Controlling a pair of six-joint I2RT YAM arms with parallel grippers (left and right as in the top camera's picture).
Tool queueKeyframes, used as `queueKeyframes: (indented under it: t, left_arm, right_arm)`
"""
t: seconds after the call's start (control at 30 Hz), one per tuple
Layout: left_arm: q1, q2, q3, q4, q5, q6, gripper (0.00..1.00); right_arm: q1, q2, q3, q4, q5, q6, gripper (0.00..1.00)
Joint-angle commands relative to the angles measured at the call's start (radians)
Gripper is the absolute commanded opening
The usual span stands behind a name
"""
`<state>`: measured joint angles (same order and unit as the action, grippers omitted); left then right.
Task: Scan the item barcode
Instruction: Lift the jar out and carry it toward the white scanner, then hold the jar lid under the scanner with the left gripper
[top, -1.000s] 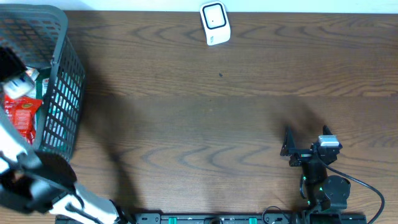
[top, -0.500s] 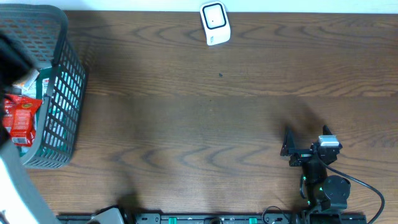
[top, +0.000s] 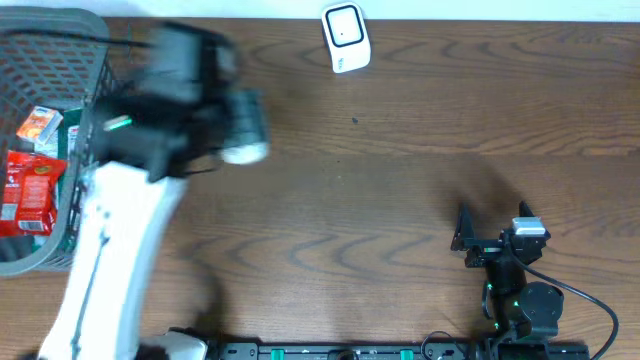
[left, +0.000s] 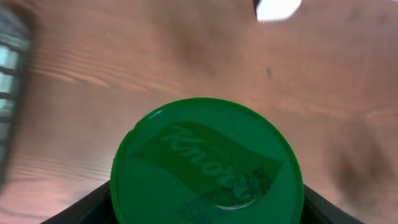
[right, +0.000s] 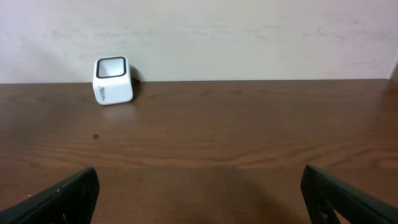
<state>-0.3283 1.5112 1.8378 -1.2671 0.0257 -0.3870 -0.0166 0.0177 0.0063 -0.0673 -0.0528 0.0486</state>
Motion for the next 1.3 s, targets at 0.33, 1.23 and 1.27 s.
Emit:
queueKeyframes:
  t: [0.33,1.23,1.27]
  left_arm:
    - [-0.335,0.365,-0.193,0.194,-0.045,-0.162,0.61]
    - [-0.400,0.593,-0.237,0.367,-0.038,-0.176,0.56]
    - [-0.402,0.593,-0.249,0.381,-0.039,-0.176,0.56]
  right_arm:
    - [-0.013,-0.002,-0.001,-0.004,0.000,-0.001,0.99]
    - [-0.013,-0.002,-0.001,-0.004,-0.001,-0.001,0.99]
    - [-0.013,-0.002,-0.001,-0.004,0.000,-0.001,0.99]
